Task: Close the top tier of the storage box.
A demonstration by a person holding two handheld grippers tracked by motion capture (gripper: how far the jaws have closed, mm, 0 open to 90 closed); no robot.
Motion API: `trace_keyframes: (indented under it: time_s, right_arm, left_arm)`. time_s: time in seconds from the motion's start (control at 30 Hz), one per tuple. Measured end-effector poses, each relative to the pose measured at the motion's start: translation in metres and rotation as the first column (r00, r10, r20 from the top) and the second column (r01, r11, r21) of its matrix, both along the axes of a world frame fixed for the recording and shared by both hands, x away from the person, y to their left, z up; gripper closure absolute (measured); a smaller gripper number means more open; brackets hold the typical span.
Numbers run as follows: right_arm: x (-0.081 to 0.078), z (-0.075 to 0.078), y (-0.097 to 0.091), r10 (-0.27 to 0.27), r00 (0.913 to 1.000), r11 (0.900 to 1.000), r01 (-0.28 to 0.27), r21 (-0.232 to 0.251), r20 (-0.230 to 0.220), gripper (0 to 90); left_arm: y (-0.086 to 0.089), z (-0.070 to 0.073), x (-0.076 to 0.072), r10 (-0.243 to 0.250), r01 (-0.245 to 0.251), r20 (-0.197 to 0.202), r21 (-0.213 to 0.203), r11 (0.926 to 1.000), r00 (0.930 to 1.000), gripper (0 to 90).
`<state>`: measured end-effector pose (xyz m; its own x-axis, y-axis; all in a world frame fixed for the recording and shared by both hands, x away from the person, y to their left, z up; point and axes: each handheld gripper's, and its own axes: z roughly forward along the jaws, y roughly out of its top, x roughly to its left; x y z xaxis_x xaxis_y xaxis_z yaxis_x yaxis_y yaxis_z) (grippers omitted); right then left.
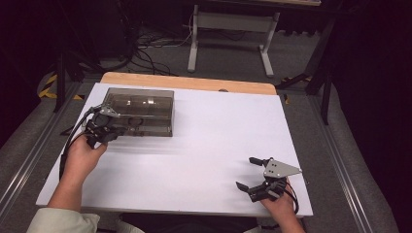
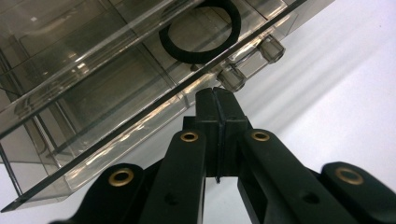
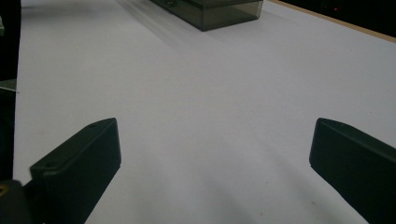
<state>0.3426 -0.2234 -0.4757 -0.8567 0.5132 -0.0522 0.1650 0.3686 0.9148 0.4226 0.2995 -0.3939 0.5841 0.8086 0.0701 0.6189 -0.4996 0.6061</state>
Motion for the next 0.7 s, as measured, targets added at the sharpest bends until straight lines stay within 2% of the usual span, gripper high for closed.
trace_keyframes:
  time_s: [0.5, 0.7]
  right_arm:
    - [0.0, 0.0, 0.0, -0.003, 1.0, 1.0, 0.003, 0.003, -0.003, 2.7]
    - [0.0, 0.0, 0.0, 0.0, 1.0, 1.0, 0.0, 0.003, -0.003, 2.7]
  left_arm:
    - [-0.001, -0.003, 0.01, 0.044, -0.043, 0.02, -0.026, 0.9987, 0.9988, 89.8]
    - [-0.003, -0.004, 0.013, 0.066, -0.064, 0.04, -0.036, 0.9973, 0.997, 89.8]
